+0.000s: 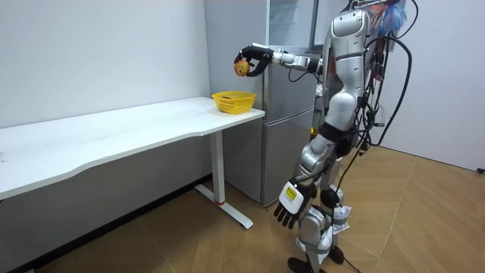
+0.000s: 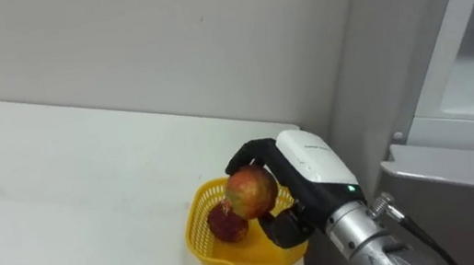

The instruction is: Retrieve from the upper fridge

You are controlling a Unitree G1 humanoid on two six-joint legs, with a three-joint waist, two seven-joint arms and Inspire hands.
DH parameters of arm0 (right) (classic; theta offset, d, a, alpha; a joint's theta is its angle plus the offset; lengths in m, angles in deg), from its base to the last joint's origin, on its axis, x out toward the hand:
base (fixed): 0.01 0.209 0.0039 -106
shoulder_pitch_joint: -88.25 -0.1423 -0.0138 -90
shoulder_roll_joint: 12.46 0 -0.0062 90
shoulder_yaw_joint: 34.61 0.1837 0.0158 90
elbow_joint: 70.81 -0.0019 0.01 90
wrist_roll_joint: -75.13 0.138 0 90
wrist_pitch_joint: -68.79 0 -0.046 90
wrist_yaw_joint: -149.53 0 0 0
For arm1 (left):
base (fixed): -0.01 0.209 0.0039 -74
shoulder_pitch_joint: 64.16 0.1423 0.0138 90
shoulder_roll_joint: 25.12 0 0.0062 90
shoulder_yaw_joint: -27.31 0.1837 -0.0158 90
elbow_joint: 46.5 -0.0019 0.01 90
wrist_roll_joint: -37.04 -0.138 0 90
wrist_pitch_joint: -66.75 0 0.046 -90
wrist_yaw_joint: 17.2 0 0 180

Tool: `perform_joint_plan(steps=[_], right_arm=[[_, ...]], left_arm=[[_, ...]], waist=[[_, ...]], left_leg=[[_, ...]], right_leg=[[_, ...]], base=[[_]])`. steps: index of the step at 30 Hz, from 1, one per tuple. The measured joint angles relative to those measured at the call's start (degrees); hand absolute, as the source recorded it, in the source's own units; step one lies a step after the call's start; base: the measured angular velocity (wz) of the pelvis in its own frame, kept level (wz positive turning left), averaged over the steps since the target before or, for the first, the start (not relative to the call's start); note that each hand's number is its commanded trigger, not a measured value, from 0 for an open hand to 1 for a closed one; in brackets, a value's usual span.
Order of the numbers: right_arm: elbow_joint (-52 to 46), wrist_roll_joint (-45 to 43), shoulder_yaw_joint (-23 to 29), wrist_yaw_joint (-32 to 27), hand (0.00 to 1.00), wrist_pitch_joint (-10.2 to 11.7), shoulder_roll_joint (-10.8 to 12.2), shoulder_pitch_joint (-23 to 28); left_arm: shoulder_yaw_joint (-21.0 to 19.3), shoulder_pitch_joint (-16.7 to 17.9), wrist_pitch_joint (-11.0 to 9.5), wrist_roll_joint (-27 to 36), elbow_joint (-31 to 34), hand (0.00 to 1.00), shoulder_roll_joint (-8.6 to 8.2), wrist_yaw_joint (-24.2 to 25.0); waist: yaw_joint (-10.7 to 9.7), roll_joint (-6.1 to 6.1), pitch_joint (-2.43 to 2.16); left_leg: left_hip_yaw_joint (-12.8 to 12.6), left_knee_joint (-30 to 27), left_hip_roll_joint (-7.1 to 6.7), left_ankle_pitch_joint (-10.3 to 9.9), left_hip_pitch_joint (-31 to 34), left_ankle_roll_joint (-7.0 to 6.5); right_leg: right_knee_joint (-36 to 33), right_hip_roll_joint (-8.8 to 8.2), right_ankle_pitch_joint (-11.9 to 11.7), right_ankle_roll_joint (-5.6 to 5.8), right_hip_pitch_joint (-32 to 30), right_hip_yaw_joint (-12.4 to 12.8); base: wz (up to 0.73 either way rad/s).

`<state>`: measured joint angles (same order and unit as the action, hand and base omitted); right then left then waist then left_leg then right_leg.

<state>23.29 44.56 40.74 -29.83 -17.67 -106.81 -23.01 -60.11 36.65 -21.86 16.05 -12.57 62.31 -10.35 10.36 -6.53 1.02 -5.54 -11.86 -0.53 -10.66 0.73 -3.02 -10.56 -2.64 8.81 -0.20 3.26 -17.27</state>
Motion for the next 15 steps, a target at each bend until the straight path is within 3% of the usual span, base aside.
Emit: perform_joint_plan(steps=[13,15], right_arm=[[4.7,-3.7,0.0,1.6,1.0,0.1,-0.1,0.0],[5.2,-4.0,0.0,1.8,1.0,-0.1,-0.2,0.0]], left_arm=[[-0.1,-0.6,0.0,-0.1,-0.4,0.0,0.02,0.1],[-0.1,-0.7,0.1,0.0,-0.4,0.0,0.02,0.0]], waist=[[1.2,0.0,0.05],[1.2,0.23,0.25]], left_leg=[[0.5,-0.7,-0.19,0.1,0.7,-0.13],[0.7,-0.8,-0.2,0.0,0.8,-0.14]], right_leg=[[0.0,-0.17,0.0,0.04,-0.5,-0.1],[0.0,-0.15,0.0,0.04,-0.4,-0.1]], base=[[0.01],[0.05]])
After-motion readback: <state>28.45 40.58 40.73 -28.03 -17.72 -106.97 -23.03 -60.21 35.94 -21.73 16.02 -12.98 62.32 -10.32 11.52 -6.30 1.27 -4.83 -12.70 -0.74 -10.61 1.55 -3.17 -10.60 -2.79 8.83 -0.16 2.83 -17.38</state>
